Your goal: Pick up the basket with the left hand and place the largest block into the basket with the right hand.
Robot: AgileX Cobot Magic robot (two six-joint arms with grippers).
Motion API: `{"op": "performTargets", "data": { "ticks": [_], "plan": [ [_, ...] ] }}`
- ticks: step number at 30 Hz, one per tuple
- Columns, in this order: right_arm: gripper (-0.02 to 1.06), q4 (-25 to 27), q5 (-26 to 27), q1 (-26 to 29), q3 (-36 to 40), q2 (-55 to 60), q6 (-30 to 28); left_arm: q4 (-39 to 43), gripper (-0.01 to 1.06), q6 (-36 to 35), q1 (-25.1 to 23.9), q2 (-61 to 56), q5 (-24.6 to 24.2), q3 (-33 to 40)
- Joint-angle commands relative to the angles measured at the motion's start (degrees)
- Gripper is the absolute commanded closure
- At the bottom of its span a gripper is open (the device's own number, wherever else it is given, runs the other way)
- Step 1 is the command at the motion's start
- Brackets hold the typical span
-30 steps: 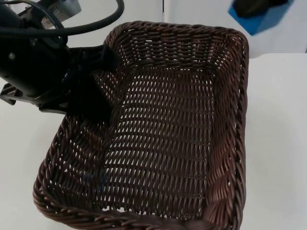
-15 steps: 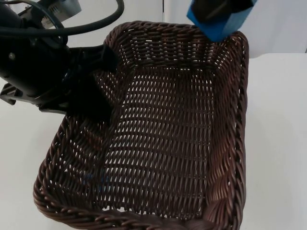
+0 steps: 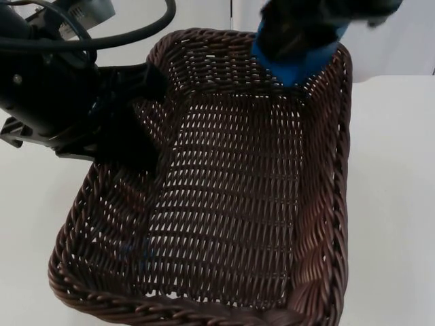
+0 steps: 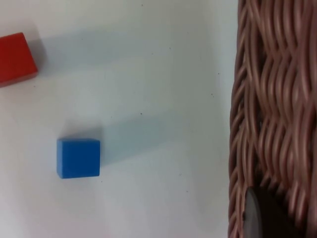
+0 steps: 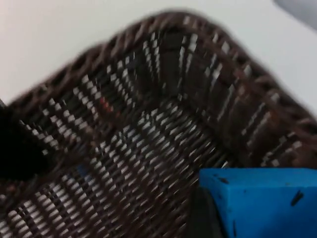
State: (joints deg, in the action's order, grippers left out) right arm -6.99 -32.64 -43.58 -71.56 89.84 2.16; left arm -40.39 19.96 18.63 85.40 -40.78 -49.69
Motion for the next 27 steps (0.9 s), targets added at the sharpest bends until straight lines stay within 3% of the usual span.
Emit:
{"op": "performTargets", "data": {
  "ticks": [1, 7, 11, 14, 15, 20, 25, 27],
  "plan": [
    [1.05, 1.0, 1.7, -0.3, 0.2, 1.6, -0.3, -1.0, 1.05, -0.1, 0.0, -0.8, 0.6, 0.1],
    [1.04, 1.3, 3.1, -0.3, 0.2, 5.3, -0.3, -1.0, 1.05, -0.1, 0.0, -0.8, 0.6, 0.1],
    [0.95, 1.3, 3.0, -0.3, 0.2, 6.5, -0.3, -1.0, 1.05, -0.1, 0.0, -0.8, 0.6, 0.1],
    [0.76, 1.2, 2.8, -0.3, 0.2, 6.6, -0.3, -1.0, 1.05, -0.1, 0.0, -0.8, 0.6, 0.1],
    [0.76, 1.2, 2.8, -0.3, 0.2, 6.6, -0.3, -1.0, 1.05, -0.1, 0.0, -0.8, 0.6, 0.1],
    [0.48, 1.1, 2.7, -0.3, 0.2, 6.6, -0.3, -1.0, 1.05, -0.1, 0.0, -0.8, 0.6, 0.1],
    [0.34, 1.1, 2.7, -0.3, 0.2, 6.5, -0.3, -1.0, 1.05, -0.1, 0.0, -0.8, 0.6, 0.1],
    [0.33, 1.1, 2.7, -0.3, 0.2, 6.5, -0.3, -1.0, 1.05, -0.1, 0.0, -0.8, 0.6, 0.1]
  ]
}}
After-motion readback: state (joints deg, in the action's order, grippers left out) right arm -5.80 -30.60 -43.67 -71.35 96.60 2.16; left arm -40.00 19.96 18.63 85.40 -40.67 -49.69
